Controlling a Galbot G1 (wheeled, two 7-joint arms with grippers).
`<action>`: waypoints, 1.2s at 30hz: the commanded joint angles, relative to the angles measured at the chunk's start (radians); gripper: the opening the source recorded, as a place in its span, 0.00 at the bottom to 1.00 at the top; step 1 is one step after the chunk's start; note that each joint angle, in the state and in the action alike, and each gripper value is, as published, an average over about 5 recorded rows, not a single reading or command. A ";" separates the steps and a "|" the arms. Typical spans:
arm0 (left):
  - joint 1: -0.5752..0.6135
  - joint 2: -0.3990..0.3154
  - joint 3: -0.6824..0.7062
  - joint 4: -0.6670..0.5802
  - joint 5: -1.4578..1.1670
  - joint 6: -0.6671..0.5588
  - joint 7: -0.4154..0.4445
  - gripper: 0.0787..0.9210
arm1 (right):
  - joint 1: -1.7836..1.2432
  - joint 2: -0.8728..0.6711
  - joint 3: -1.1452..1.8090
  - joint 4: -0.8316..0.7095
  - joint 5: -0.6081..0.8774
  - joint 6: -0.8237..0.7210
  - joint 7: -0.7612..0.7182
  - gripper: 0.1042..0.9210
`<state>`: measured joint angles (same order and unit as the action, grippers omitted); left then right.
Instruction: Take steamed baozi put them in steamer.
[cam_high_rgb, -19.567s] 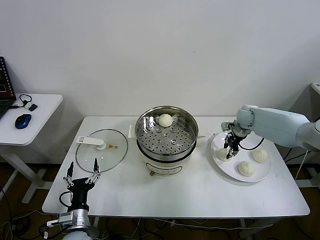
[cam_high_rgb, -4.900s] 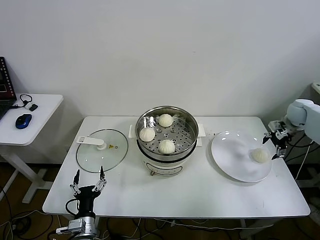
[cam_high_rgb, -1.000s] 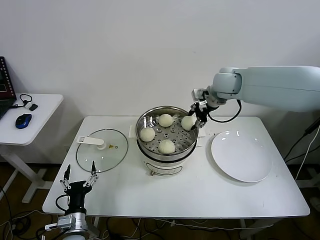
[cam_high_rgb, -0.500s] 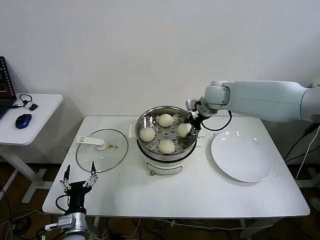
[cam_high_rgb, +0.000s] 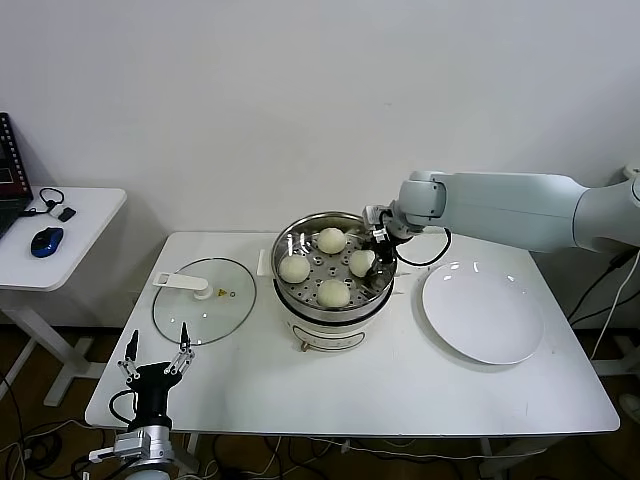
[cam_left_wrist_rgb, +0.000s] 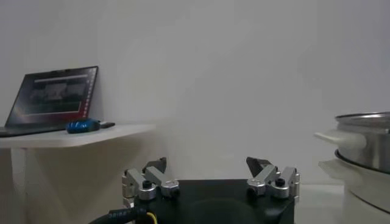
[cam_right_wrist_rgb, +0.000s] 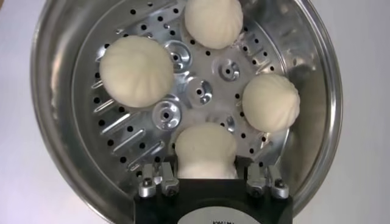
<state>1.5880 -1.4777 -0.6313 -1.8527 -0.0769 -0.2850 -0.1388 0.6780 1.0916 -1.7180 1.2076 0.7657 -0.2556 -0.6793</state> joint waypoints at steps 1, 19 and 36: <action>-0.002 0.000 -0.002 0.002 -0.003 -0.001 0.000 0.88 | -0.025 0.012 0.015 -0.034 -0.004 0.003 0.003 0.63; -0.004 0.002 -0.009 -0.017 -0.011 0.014 0.006 0.88 | 0.123 0.010 -0.058 -0.015 0.139 0.047 -0.111 0.88; 0.003 0.007 -0.011 -0.048 -0.020 0.028 0.008 0.88 | 0.301 -0.129 -0.168 0.104 0.265 -0.013 -0.008 0.88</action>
<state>1.5887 -1.4703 -0.6422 -1.8963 -0.0962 -0.2582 -0.1298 0.8659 1.0590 -1.8185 1.2330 0.9553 -0.2178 -0.7799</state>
